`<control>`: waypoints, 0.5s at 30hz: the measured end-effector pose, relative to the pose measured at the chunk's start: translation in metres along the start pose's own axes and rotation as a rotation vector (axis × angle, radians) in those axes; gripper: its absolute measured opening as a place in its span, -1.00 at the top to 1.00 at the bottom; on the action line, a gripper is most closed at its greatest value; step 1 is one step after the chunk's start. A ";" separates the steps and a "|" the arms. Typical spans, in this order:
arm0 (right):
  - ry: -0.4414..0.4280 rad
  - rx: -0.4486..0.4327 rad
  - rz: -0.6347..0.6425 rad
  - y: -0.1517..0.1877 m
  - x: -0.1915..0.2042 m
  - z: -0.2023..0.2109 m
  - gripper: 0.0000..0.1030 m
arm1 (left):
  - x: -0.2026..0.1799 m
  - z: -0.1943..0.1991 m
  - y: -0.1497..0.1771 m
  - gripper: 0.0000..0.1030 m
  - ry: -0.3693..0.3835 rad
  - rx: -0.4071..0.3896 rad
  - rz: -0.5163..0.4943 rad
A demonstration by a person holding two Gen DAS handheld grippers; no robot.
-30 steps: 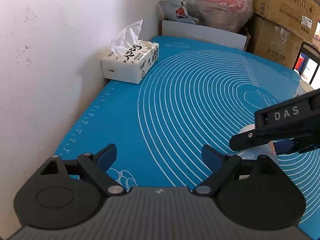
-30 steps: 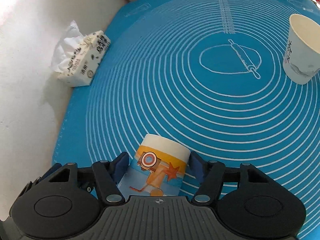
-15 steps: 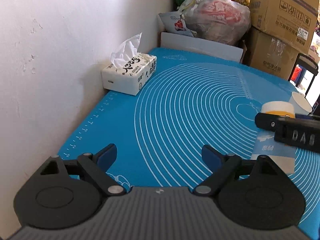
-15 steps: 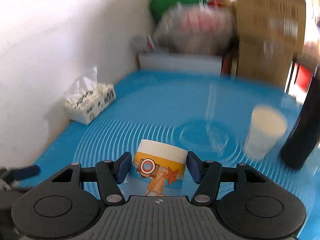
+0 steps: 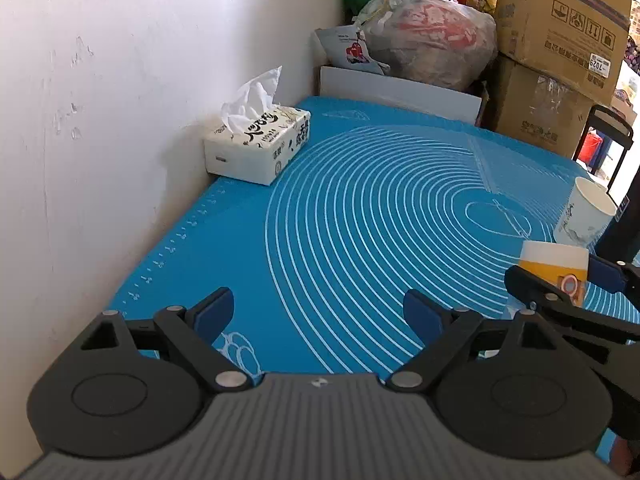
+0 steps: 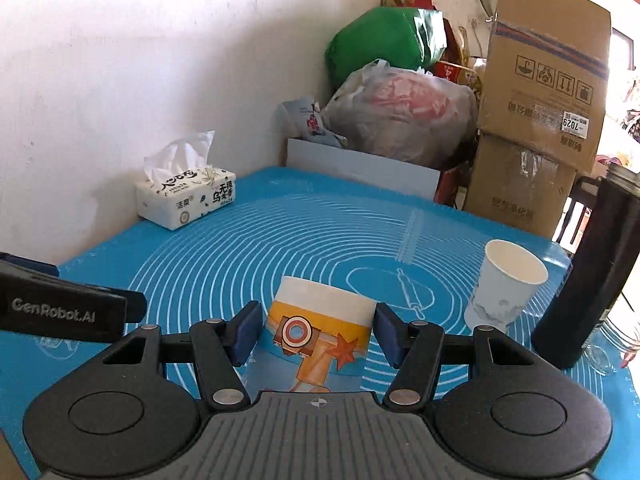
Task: Flip cup upside down
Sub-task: 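Lift the cup with the right tool and rotate it base upward, then set the cup rim-down on the mat and open the right tool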
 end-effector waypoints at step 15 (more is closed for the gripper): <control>-0.012 0.060 -0.031 0.024 -0.009 0.026 -0.33 | -0.021 0.016 0.012 -0.77 0.029 0.006 -0.045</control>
Point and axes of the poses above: each gripper's, at about its wrist camera, not at the fingertips, and z roughly against the way its jaws point, x to its left, y to its underside, the point moved 8 cm from there along -z, roughly the way its jaws point, and after that the axes turned 3 degrees about -y, right-handed, at the moved point
